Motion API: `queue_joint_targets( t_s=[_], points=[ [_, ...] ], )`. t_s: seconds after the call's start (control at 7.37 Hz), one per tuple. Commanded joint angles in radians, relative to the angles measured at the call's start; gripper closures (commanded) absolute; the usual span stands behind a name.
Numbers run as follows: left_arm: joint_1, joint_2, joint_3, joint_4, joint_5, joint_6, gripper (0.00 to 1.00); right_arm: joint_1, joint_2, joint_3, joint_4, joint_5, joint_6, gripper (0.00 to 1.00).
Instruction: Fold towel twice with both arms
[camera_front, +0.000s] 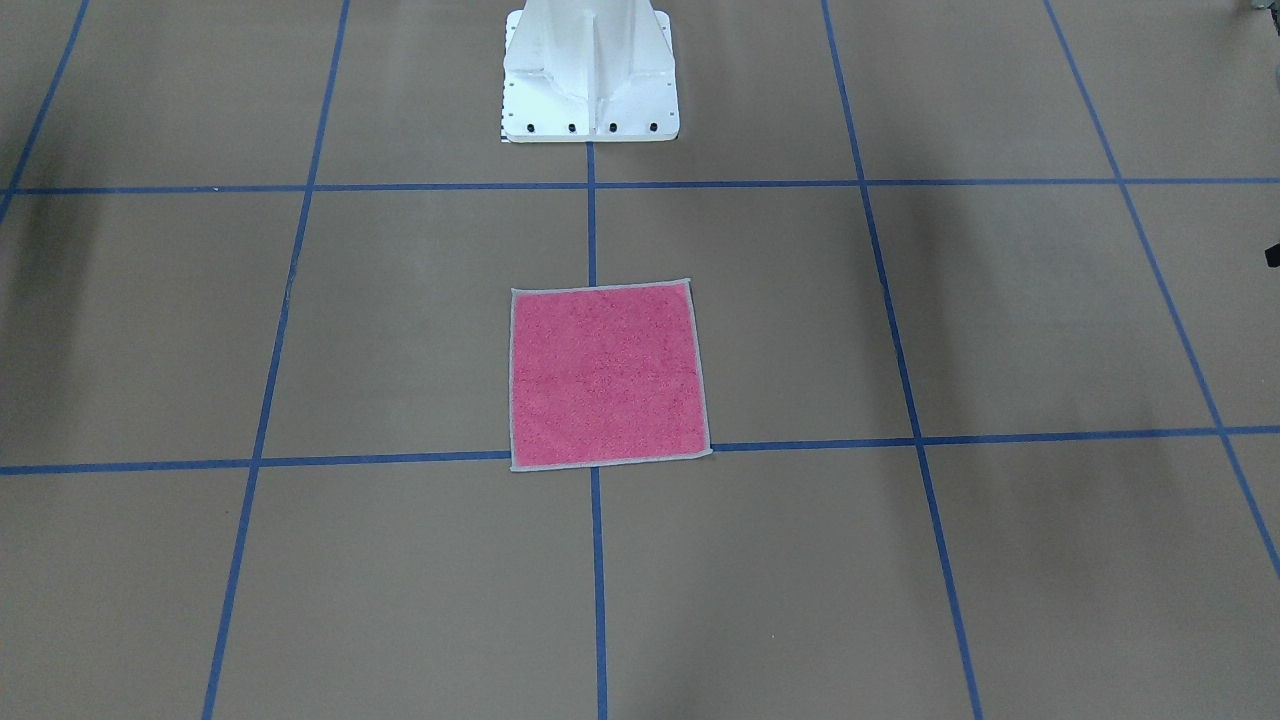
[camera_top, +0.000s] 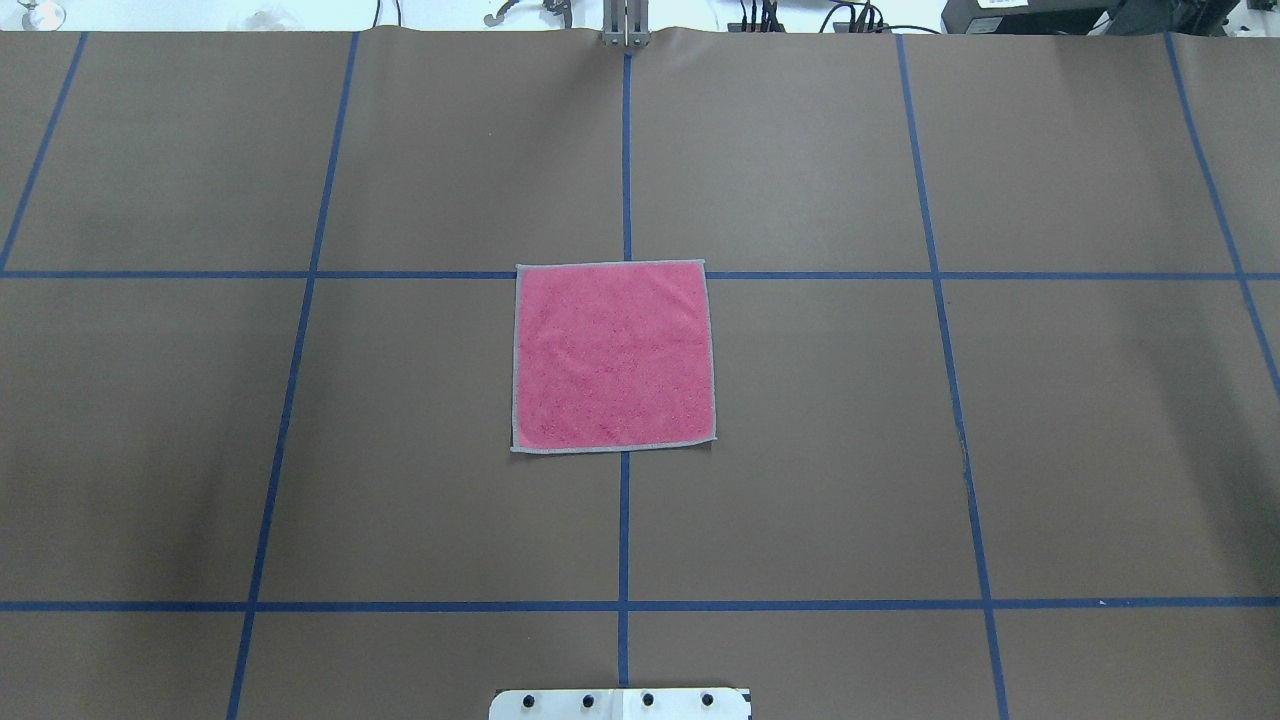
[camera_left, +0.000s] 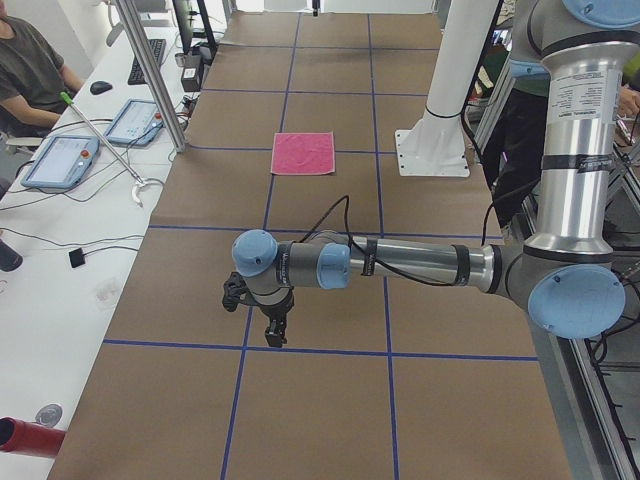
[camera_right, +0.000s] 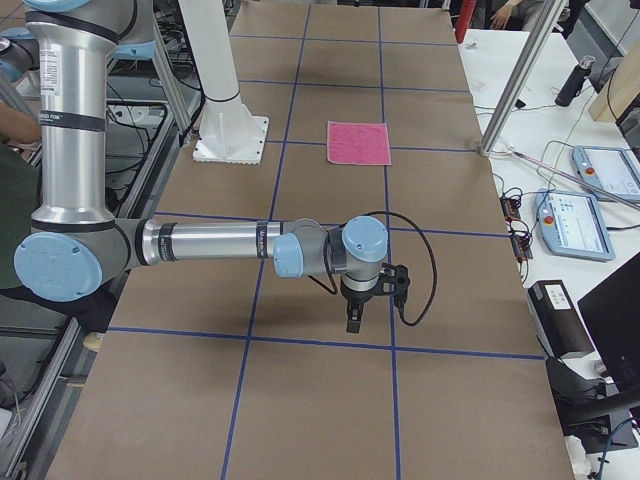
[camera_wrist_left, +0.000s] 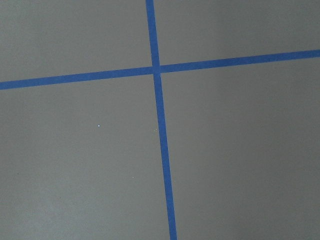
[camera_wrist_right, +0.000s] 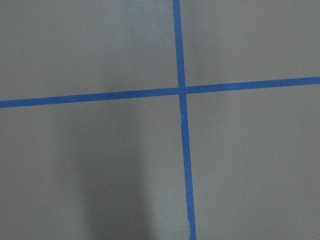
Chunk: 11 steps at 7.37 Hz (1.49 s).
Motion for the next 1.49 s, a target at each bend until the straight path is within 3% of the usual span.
queue_joint_targets(
  t_s=[0.0, 1.36],
  points=[
    [0.001, -0.001, -0.001, -0.001, 0.0, 0.0, 0.0, 0.0, 0.0, -0.001, 0.0, 0.001, 0.0, 0.0],
    [0.005, -0.005, -0.021, -0.029, -0.005, 0.0, 0.0, -0.005, -0.017, 0.038, 0.029, 0.037, 0.004, 0.0]
  ],
)
